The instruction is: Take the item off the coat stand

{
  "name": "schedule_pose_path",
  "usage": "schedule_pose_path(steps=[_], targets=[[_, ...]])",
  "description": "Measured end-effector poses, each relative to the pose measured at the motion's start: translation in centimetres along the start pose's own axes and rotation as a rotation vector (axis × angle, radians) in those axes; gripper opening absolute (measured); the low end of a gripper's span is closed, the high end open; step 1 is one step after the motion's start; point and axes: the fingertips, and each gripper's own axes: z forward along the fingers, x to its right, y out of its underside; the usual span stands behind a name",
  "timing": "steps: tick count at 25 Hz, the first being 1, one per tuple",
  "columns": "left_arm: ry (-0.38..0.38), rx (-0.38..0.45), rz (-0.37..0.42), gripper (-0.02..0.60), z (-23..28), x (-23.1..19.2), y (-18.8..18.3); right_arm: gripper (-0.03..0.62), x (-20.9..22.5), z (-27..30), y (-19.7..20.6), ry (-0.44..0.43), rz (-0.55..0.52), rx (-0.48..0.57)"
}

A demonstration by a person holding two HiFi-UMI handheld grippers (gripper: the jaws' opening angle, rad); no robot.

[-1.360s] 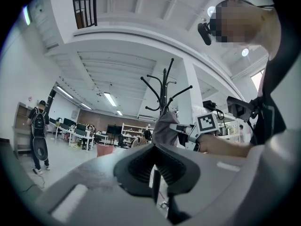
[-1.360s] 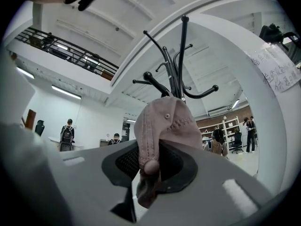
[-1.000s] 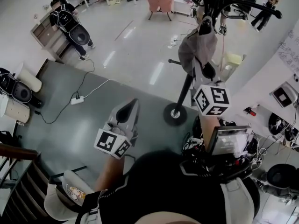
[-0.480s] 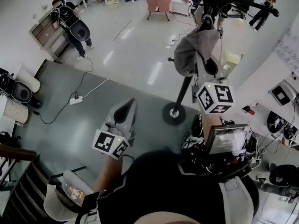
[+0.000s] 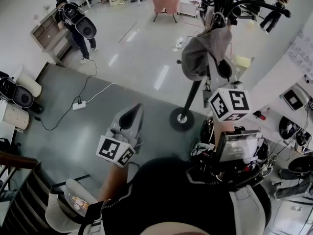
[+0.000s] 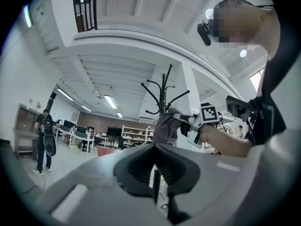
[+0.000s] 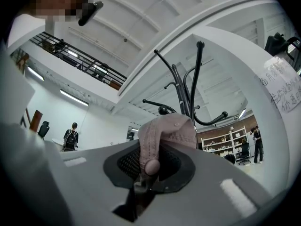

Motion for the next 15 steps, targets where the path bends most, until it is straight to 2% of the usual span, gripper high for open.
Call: schedule_pose_path(steps=[7,15], targets=[[0.013,0.004,-0.003,0.018,-0.4,0.2,0.0,0.048,-1.2,-0.8,-1.3,-0.034,0.024,0.011],[0.034,0.001,-0.009,0.018,-1.0,0.9,0.2,0.046,-2.5,-2.0,-2.5,-0.052,-0.003,0.022]])
